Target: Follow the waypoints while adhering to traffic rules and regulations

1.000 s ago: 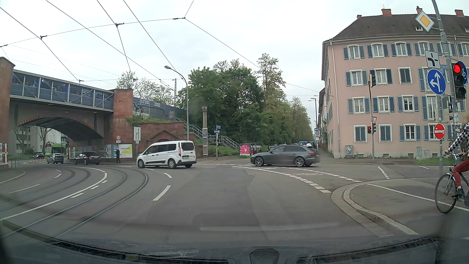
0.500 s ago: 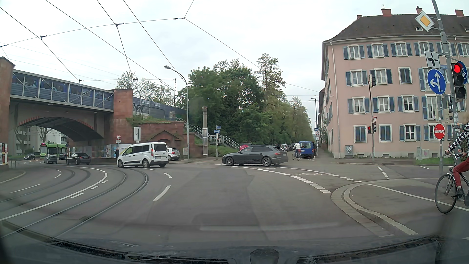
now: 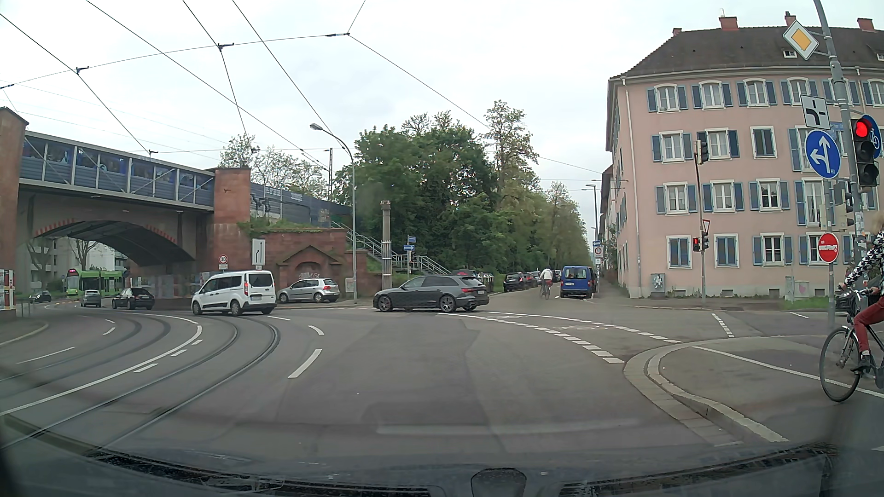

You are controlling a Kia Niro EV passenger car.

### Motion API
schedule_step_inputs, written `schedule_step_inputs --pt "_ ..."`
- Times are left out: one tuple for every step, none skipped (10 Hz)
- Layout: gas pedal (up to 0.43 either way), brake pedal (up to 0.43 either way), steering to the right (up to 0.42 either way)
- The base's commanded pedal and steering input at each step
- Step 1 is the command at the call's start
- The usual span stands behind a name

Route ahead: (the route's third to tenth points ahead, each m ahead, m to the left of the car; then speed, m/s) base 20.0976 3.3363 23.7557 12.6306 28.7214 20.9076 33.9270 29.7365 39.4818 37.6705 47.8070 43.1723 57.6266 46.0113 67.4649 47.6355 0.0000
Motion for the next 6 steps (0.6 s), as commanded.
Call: schedule_step_inputs --pt "0.000 0.244 -0.008" --pt "0.000 0.244 -0.008" --pt "0.000 0.244 -0.008" --pt "0.000 0.244 -0.008" --pt "0.000 0.238 -0.008" --pt "0.000 0.244 -0.008"
